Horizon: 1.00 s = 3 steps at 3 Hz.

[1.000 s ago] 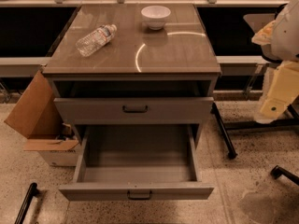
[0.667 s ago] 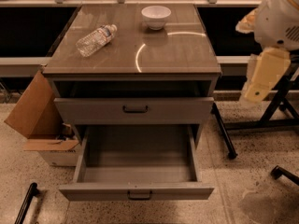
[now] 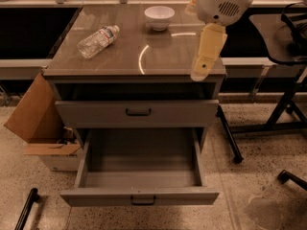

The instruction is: Place water bottle into middle drawer

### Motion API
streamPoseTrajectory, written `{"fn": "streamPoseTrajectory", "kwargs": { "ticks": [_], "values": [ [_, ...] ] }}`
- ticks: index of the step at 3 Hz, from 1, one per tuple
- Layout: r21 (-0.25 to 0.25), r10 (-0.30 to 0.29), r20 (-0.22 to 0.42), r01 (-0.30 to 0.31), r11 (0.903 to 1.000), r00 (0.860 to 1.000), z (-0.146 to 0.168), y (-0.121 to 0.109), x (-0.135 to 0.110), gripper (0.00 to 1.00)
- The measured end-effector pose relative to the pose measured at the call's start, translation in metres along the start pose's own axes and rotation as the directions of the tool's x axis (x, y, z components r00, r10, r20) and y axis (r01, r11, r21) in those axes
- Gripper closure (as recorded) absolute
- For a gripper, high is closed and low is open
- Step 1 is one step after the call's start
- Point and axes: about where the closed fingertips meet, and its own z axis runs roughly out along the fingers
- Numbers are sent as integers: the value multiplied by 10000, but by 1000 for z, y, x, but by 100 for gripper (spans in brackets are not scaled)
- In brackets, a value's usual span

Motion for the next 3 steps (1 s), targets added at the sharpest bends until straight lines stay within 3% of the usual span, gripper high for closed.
{"fn": "streamPoseTrajectory", "kwargs": {
  "ticks": [1,2,3],
  "values": [
    [26,-4,62,4,10000,10000,2,-2,-1,0],
    [421,-93,1086,48,9991,9940,27,-32,-20,0],
    [955,-315,2190,107,9954,9752,56,-77,-45,0]
  ]
}}
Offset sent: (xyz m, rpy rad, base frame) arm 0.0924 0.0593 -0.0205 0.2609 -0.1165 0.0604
